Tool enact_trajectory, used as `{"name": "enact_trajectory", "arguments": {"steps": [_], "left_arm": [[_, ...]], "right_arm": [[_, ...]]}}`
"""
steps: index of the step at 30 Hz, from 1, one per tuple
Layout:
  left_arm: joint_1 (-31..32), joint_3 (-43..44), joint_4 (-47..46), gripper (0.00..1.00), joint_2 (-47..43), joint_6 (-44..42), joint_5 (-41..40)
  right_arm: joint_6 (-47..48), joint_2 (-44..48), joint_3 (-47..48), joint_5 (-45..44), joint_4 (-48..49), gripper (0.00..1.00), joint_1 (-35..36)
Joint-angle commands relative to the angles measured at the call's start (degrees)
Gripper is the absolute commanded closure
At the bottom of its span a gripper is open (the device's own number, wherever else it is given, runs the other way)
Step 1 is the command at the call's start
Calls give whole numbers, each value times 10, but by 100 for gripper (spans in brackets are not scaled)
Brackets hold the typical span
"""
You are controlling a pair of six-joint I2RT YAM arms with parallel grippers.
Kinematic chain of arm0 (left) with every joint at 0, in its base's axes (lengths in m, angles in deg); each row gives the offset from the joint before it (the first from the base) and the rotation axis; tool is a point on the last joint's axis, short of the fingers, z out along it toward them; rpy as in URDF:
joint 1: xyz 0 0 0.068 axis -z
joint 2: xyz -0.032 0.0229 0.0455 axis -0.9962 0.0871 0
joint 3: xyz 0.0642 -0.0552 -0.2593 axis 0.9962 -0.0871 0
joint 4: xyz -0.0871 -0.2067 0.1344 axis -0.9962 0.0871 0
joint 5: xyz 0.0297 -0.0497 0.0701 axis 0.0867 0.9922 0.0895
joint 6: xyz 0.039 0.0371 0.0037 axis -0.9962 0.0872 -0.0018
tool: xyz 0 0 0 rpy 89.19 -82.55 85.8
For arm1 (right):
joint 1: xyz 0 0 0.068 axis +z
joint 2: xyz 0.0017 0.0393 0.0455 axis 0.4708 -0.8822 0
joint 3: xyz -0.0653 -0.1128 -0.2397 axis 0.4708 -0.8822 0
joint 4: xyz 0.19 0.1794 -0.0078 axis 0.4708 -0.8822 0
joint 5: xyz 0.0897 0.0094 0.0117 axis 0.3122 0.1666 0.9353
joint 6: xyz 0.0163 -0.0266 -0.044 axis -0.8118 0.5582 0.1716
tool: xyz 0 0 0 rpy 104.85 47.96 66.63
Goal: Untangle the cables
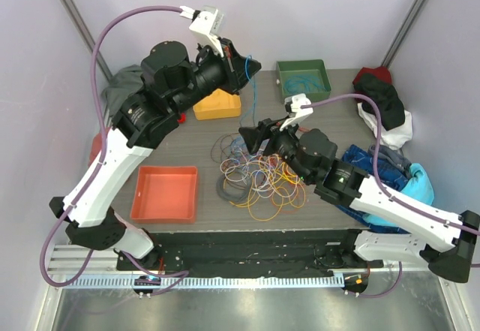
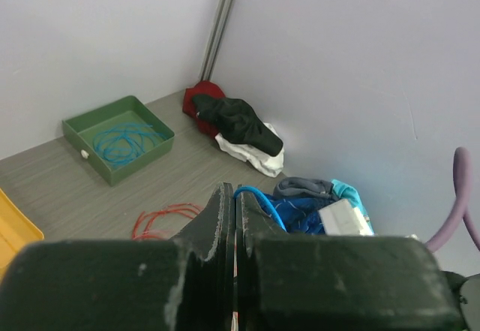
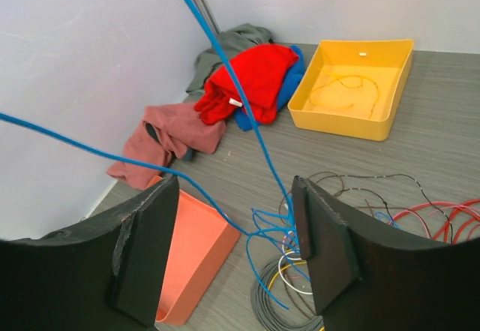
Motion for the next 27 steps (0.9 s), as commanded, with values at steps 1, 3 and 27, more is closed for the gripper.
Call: {"name": "enact_trajectory", "arguments": {"steps": [1,3,27], "left_arm": [[1,-1,-26,100,-21,-10,-3],[0,0,-26,100,-19,-8,-2],[1,-150,-59,84,-90,7,-52]], "right_arm": [[1,41,-2,11,6,27,2],[3,49,-7,0,-3,26,2],[81,-3,80,-60,48,99,-37]]}}
